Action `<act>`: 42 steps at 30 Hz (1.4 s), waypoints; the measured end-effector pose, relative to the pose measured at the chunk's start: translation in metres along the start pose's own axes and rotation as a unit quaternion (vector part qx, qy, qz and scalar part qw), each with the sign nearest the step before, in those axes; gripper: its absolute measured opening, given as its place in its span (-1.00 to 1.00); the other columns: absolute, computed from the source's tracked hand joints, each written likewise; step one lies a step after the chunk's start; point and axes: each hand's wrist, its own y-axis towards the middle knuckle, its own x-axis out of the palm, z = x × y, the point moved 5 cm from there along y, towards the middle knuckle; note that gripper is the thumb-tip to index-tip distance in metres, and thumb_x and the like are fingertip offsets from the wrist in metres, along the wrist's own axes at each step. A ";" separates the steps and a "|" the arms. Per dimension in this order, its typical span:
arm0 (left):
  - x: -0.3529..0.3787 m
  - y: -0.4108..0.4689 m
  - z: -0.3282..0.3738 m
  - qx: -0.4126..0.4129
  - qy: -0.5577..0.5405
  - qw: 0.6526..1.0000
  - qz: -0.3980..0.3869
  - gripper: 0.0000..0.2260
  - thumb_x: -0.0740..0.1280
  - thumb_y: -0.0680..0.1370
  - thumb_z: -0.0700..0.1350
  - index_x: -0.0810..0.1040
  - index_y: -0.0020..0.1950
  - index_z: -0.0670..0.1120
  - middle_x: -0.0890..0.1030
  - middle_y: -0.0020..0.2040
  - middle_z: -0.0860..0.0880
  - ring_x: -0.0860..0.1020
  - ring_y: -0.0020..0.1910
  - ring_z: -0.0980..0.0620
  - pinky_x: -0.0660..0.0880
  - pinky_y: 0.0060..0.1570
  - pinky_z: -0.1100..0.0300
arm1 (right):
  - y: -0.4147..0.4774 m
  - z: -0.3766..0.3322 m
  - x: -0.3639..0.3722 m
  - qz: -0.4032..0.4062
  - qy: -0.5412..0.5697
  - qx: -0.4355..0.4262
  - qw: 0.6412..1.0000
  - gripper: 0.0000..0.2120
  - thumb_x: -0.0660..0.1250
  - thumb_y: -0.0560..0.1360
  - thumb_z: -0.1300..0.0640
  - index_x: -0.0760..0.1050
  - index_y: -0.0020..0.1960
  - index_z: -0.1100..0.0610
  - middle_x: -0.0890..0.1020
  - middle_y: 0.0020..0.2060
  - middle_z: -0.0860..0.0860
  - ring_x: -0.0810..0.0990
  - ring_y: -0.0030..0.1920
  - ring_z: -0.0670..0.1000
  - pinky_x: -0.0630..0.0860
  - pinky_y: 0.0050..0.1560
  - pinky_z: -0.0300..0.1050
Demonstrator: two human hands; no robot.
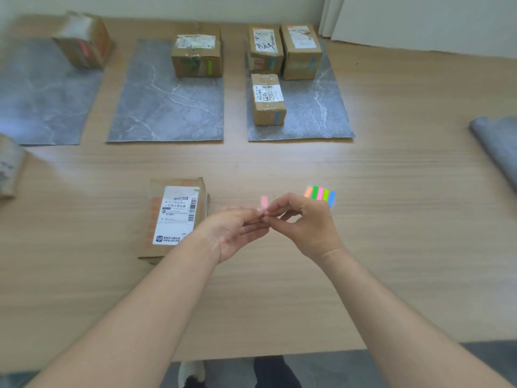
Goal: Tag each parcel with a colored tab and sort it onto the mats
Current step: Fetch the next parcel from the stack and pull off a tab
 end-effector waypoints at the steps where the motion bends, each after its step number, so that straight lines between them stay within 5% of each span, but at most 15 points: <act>1: -0.010 -0.006 0.001 0.016 0.010 1.000 -0.002 -0.96 0.39 0.56 -0.33 0.59 -0.10 -0.25 0.69 -0.15 -0.16 0.67 -0.06 -0.09 0.62 0.07 0.08 | -0.004 -0.006 0.009 -0.003 0.005 0.005 1.000 -0.85 0.60 0.39 0.33 0.67 -0.10 0.21 0.75 -0.20 -0.06 0.73 -0.15 -0.05 0.63 -0.11 -0.14; 8: -0.094 -0.048 0.010 0.150 0.096 0.983 0.037 -0.95 0.45 0.54 -0.24 0.62 -0.05 -0.20 0.65 -0.14 -0.15 0.65 -0.16 -0.03 0.64 0.02 0.09 | -0.041 -0.031 0.076 0.163 0.099 0.110 0.976 -0.93 0.50 0.53 0.21 0.66 -0.01 0.09 0.74 -0.15 0.04 0.73 -0.15 0.07 0.65 -0.18 -0.03; 13: -0.146 -0.076 0.008 0.197 0.154 0.965 0.073 -0.95 0.46 0.54 -0.22 0.66 -0.08 -0.20 0.64 -0.18 -0.14 0.66 -0.20 -0.05 0.67 -0.10 0.09 | -0.062 -0.047 0.122 0.187 0.070 0.136 0.970 -0.90 0.41 0.59 0.22 0.66 0.01 0.05 0.73 -0.09 -0.04 0.73 -0.13 0.04 0.69 -0.08 0.07; 17: -0.174 -0.079 -0.005 0.244 0.173 0.951 0.077 -0.94 0.47 0.53 -0.21 0.70 -0.13 -0.19 0.70 -0.20 -0.13 0.63 -0.22 0.00 0.63 -0.06 0.13 | -0.061 -0.053 0.145 0.143 -0.051 0.107 0.983 -0.60 0.21 0.55 0.38 0.66 0.14 0.00 0.70 0.01 -0.12 0.69 -0.07 -0.12 0.64 -0.02 -0.05; 22: -0.190 -0.063 -0.041 0.233 0.169 0.953 0.099 -0.91 0.52 0.48 -0.18 0.74 -0.23 -0.06 0.73 -0.18 -0.08 0.62 -0.21 0.03 0.62 0.12 -0.06 | -0.053 -0.050 0.169 0.026 -0.214 0.059 0.975 -0.36 0.12 0.41 0.51 0.59 0.36 0.09 0.56 0.38 -0.06 0.58 0.27 0.00 0.48 0.30 -0.16; 28: -0.193 -0.035 -0.063 0.228 0.167 0.950 0.131 -0.92 0.54 0.45 -0.10 0.74 -0.24 0.02 0.72 -0.26 0.02 0.58 -0.26 0.09 0.59 0.08 -0.05 | -0.047 -0.028 0.182 -0.067 -0.304 0.013 0.950 -0.41 0.21 0.44 0.45 0.58 0.38 0.09 0.48 0.48 -0.04 0.48 0.44 0.06 0.49 0.36 0.02; 34: -0.194 -0.026 -0.064 0.238 0.170 0.946 0.142 -0.94 0.55 0.46 -0.06 0.75 -0.22 0.03 0.73 -0.23 0.06 0.69 -0.14 0.05 0.61 0.09 -0.01 | -0.049 -0.012 0.185 -0.054 -0.286 -0.040 0.956 -0.57 0.48 0.46 0.15 0.63 0.32 0.14 0.54 0.43 0.08 0.58 0.36 0.07 0.59 0.22 0.04; 42: -0.193 -0.021 -0.065 0.236 0.175 0.945 0.143 -0.95 0.53 0.46 -0.11 0.76 -0.21 -0.01 0.72 -0.27 0.04 0.61 -0.27 0.15 0.57 -0.02 0.10 | -0.040 -0.008 0.193 0.007 -0.340 -0.085 0.936 -0.67 0.55 0.38 0.23 0.70 0.15 0.22 0.66 0.24 0.17 0.70 0.12 0.23 0.66 -0.02 0.16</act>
